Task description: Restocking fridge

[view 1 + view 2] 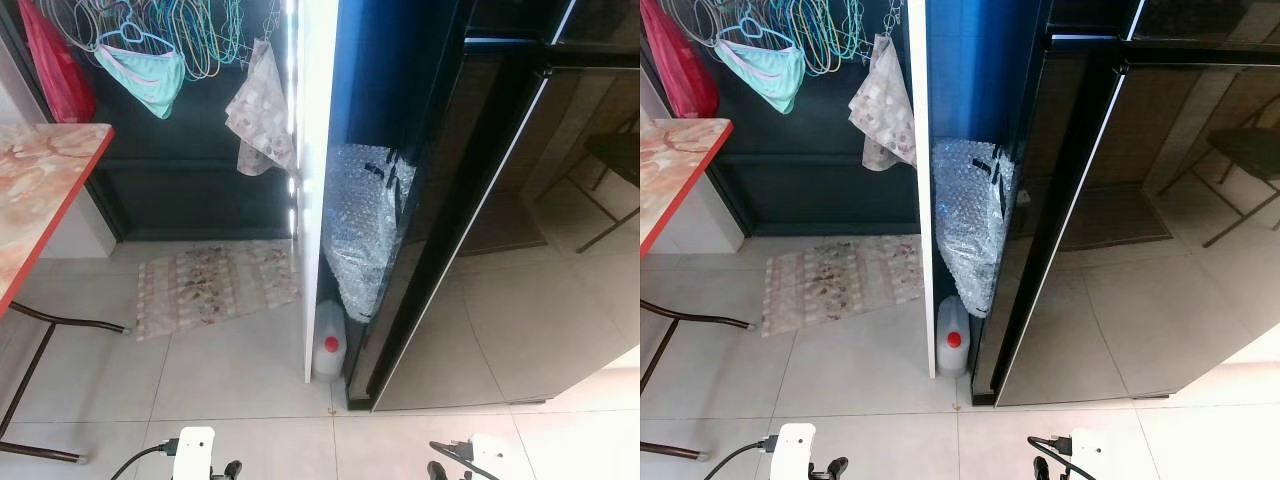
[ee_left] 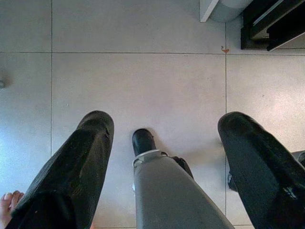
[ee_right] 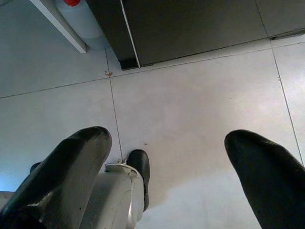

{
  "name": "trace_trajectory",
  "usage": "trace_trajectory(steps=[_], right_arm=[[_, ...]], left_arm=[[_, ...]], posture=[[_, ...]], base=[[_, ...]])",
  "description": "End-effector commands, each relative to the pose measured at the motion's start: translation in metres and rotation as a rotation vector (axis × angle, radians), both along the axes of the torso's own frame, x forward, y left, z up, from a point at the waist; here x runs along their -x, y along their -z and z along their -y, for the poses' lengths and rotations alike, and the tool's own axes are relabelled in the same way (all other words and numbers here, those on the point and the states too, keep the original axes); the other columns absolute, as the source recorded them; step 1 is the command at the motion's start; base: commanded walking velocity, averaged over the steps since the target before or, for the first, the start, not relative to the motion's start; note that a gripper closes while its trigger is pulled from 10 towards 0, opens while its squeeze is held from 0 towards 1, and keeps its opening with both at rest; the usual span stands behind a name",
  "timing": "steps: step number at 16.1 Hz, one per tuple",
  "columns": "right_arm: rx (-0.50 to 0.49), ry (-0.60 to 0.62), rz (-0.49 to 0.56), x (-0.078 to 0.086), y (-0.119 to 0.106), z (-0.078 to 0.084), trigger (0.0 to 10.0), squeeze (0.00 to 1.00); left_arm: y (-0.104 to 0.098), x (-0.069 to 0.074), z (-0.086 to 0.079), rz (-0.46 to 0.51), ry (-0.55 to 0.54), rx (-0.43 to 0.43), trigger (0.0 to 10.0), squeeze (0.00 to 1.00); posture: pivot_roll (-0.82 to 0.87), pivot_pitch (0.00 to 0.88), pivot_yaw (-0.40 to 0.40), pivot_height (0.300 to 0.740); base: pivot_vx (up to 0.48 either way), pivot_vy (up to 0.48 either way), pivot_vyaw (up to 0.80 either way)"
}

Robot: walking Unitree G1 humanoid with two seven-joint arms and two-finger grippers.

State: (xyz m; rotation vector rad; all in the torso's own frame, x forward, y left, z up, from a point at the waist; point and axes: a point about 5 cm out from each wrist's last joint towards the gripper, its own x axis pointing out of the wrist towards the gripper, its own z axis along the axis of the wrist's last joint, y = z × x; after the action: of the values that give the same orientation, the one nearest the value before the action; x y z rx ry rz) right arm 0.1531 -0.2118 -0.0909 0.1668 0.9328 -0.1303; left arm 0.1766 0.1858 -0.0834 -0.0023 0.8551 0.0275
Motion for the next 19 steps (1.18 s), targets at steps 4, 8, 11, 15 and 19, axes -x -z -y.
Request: trace_trajectory(steps=[4, 8, 11, 15, 19], right_arm=[[-0.006, -0.004, 0.0, 0.0, 0.0, -0.001, 10.0, 0.0], [-0.044, -0.025, -0.004, -0.001, 0.002, -0.011, 10.0, 0.0], [-0.026, -0.092, -0.003, -0.002, 0.001, -0.012, 10.0, 0.0], [-0.049, 0.075, 0.005, 0.0, 0.001, -0.005, 10.0, 0.0], [-0.064, 0.051, 0.006, 0.001, 0.002, -0.008, 10.0, 0.0]], left_arm=[[0.004, 0.007, 0.002, -0.034, 0.01, 0.004, 10.0, 0.0], [0.002, 0.006, -0.015, -0.049, 0.021, -0.059, 10.0, 0.0], [0.002, 0.004, -0.01, -0.046, 0.033, -0.052, 10.0, 0.0], [0.002, 0.005, -0.01, -0.05, 0.038, -0.049, 10.0, 0.0], [0.003, 0.006, -0.008, -0.053, 0.045, -0.045, 10.0, 0.0]], posture=[[0.0, 0.0, 0.0, 0.74], [-0.14, 0.073, -0.032, 0.74], [-0.15, 0.057, -0.03, 0.74], [-0.14, 0.037, -0.022, 0.74], [-0.14, 0.028, -0.023, 0.74]], base=[[0.0, 0.0, 0.0], [0.0, 0.0, 0.0], [0.0, 0.0, 0.0], [0.0, 0.0, 0.0], [0.0, 0.0, 0.4]])
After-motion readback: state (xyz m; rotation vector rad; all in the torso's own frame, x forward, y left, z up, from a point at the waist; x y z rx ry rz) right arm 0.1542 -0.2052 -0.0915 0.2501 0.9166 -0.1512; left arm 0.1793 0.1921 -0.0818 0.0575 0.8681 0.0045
